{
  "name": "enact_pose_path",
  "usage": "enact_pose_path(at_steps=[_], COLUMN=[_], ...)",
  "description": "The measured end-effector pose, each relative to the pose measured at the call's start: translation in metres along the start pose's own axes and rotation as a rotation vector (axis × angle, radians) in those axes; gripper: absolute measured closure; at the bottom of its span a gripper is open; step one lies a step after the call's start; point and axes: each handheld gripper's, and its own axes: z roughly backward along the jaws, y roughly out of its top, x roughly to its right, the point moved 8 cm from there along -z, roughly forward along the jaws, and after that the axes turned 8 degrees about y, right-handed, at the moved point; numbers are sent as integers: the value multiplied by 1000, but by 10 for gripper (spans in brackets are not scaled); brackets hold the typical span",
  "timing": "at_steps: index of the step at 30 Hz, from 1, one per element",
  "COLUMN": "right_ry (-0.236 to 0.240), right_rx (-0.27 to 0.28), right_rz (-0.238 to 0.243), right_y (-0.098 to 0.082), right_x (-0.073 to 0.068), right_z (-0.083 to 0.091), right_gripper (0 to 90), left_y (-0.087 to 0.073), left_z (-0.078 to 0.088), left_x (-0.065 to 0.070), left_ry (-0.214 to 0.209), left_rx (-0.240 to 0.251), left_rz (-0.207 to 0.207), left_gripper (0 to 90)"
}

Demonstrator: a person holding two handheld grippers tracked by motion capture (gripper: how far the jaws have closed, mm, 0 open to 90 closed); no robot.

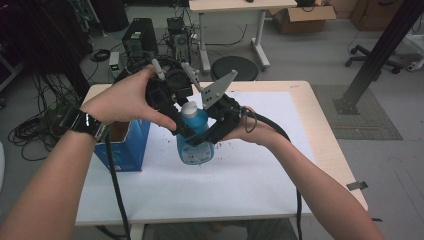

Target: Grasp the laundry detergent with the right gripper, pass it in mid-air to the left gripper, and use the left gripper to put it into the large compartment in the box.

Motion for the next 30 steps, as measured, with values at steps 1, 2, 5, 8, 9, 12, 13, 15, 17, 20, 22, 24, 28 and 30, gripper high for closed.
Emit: enact_pose_path(at_steps=[1, 2, 5, 8, 9, 12, 13, 15, 17, 20, 22, 24, 28, 30], right_ry=[-1, -1, 1, -2, -2, -4, -4, -3, -4, -2, -2, -3, -3, -2], right_rx=[1, 2, 0, -4, -5, -3, -3, -3, -6, -7, -7, -7, -5, -8], right_rz=[1, 2, 1, 1, 1, 0, -1, 2, 3, 2, 2, 3, 3, 0], right_y=[0, 0, 0, -1, -1, -1, -1, -1, -1, -2, -1, -1, -1, -1], right_x=[0, 0, -1, 0, 0, 0, 0, 0, 0, 0, 0, 0, 0, 0], right_z=[0, 1, 1, 2, 2, 2, 2, 2, 1, 1, 1, 1, 0, 0], right_gripper=[427, 427, 427, 427, 427, 427, 427, 427, 427, 427, 427, 427, 427, 427], left_y=[0, 1, 2, 3, 3, 2, 3, 3, 3, 4, 3, 4, 3, 4], left_z=[0, -1, -1, -1, -1, -2, -2, -1, -1, -1, -1, -1, -2, -2], left_x=[0, 0, 0, 0, -1, -1, -1, 0, 1, 1, 2, 2, 2, 3], left_ry=[-1, -3, -3, -5, -4, -5, -6, -10, -15, -14, -16, -16, -17, -18], left_rx=[0, 0, 4, 7, 6, 6, 6, 8, 7, 5, 2, 4, -1, 1], left_rz=[-2, -2, -4, -2, -3, -2, -1, -1, -9, -9, -10, -12, -14, -17], left_gripper=[79, 84, 111, 137, 143, 164, 167, 189, 205, 212, 217, 234, 266, 299])
